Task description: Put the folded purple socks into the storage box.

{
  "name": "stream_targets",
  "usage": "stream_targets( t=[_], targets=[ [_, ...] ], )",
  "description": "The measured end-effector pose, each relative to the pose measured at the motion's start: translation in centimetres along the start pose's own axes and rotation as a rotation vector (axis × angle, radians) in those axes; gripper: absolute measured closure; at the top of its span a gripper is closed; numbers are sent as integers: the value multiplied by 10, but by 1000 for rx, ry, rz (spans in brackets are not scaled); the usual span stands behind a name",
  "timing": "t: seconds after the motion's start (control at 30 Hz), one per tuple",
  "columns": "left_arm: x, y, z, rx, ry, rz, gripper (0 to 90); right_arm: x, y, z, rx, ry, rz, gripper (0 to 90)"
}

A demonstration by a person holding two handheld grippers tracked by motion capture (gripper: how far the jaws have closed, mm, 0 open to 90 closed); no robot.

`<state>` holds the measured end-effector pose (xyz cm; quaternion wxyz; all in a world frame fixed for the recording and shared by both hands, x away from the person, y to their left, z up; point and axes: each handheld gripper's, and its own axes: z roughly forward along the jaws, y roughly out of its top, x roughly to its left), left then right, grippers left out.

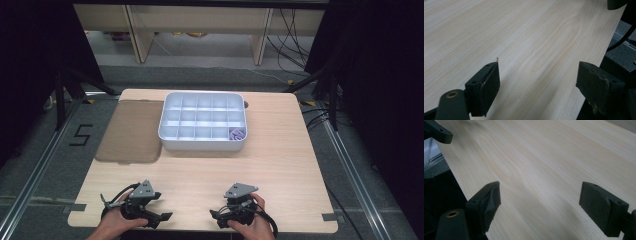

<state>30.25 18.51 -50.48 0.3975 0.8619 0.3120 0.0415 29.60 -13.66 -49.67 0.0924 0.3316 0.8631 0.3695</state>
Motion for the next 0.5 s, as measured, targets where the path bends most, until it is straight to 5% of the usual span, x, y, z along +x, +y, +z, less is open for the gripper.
stream_targets(
  t=[0.1, 0.5],
  targets=[
    [1, 0, 0, 4, -1, 17, 183, 3, -1, -2, 14, -16, 43, 184],
    [1, 0, 1, 9, 7, 4, 183, 0, -1, -1, 7, -6, 23, 189]
  ],
)
